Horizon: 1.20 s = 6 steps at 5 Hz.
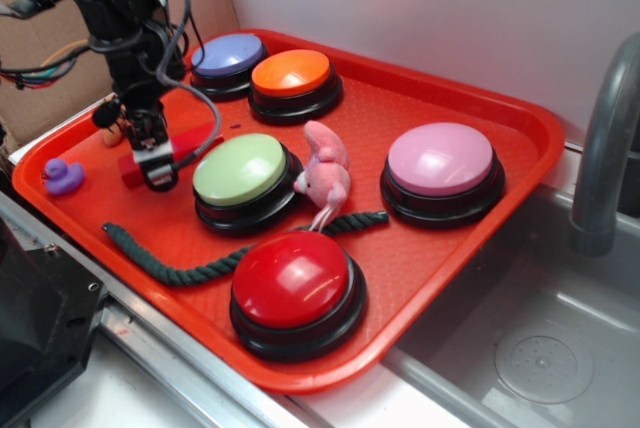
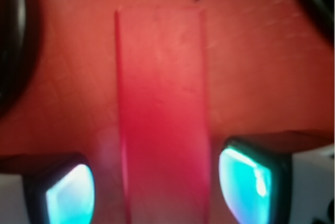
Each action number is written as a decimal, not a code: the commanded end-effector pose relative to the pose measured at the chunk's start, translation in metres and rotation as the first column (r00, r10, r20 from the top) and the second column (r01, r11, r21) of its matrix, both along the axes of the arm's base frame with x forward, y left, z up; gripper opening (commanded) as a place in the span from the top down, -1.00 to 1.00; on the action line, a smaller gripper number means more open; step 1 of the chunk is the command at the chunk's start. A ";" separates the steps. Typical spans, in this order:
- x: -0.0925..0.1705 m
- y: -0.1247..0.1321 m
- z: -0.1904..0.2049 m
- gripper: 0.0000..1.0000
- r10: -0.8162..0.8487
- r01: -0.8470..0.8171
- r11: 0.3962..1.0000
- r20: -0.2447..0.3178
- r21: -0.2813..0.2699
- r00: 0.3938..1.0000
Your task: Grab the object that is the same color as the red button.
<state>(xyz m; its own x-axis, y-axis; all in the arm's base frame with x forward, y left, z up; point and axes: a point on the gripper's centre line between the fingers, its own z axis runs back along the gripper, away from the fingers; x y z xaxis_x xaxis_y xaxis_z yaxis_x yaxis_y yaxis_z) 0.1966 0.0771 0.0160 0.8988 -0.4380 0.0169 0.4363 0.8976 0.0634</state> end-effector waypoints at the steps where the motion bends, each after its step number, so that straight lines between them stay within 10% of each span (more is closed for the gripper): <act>1: 0.001 0.010 -0.001 -0.78 0.023 -0.023 1.000 0.018 0.006 1.000; 2: 0.001 0.012 -0.006 1.00 0.032 -0.033 0.999 0.008 0.018 0.999; 6: 0.002 -0.003 0.068 1.00 0.299 -0.299 0.954 0.006 -0.012 0.954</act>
<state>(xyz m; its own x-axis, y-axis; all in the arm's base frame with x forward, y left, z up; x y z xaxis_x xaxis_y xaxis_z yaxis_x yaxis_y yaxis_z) 0.1902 0.0721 0.0738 0.9917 -0.1281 -0.0134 0.1284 0.9912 0.0310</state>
